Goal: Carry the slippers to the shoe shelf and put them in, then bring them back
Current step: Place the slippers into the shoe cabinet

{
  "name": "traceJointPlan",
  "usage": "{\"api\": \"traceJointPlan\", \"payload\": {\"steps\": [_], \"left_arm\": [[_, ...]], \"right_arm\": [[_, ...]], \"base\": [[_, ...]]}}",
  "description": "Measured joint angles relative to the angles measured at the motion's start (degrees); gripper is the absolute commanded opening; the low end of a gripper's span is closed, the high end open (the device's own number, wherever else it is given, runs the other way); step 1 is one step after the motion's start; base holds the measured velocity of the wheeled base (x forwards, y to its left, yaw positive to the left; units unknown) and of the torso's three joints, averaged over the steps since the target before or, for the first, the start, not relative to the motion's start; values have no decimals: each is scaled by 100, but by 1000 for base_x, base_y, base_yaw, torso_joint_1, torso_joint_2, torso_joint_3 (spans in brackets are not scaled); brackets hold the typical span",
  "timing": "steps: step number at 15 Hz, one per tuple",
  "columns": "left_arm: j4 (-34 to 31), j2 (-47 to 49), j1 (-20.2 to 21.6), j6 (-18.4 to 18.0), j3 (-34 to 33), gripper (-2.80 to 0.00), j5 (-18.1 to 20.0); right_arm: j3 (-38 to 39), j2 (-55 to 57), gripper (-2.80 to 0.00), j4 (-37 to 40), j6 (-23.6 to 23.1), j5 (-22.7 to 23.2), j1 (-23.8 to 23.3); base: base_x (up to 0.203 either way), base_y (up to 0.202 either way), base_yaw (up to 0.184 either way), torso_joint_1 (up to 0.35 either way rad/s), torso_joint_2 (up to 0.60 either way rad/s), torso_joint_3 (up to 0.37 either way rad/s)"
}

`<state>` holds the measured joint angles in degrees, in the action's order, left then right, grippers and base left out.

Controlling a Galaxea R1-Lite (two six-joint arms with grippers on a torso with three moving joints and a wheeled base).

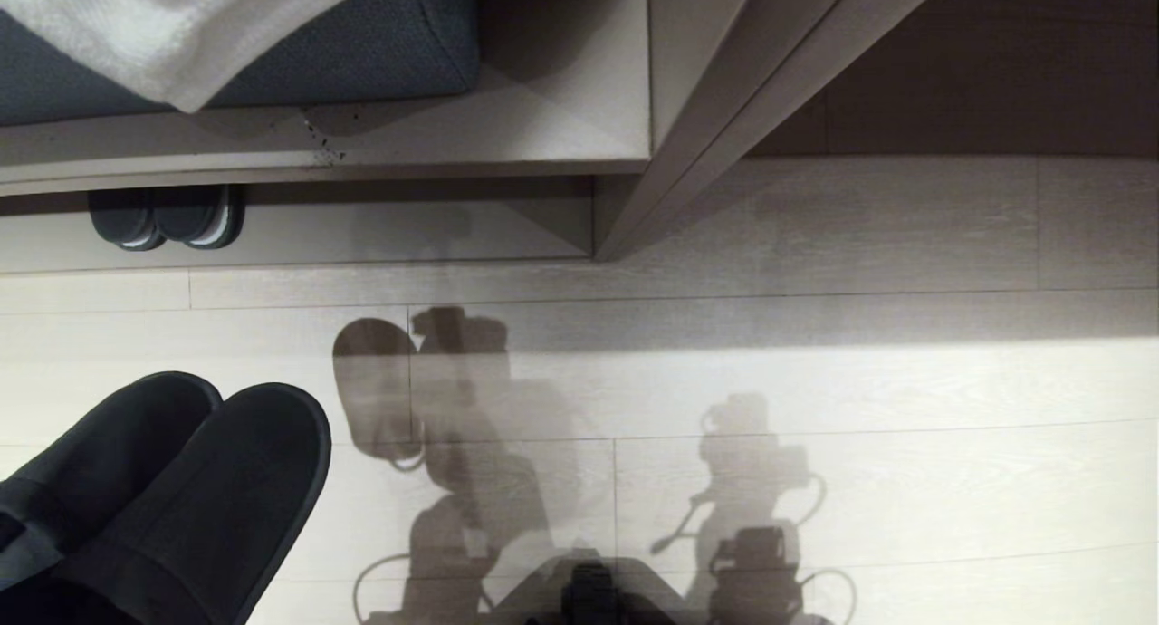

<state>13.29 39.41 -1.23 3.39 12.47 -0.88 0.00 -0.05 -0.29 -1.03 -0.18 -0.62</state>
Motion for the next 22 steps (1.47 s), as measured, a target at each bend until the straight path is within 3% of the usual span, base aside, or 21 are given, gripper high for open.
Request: {"api": "traceJointPlan", "payload": {"steps": [9, 12, 19, 22], "left_arm": [[1716, 1400, 0, 140, -599, -280, 42], [3010, 2359, 5, 165, -841, -280, 41], [6825, 4632, 55, 234, -1195, -280, -5], [7051, 4903, 61, 223, -1084, -280, -13]], "right_arm": [[0, 0, -280, 0, 0, 2, 0], [0, 0, -280, -3, 2, 2, 0], [0, 0, -280, 0, 1, 1, 0], [0, 0, -280, -1, 0, 1, 0]], "base": [[0, 0, 0, 0, 0, 0], [0, 0, 0, 0, 0, 0], [0, 0, 0, 0, 0, 0], [0, 0, 0, 0, 0, 0]]}}
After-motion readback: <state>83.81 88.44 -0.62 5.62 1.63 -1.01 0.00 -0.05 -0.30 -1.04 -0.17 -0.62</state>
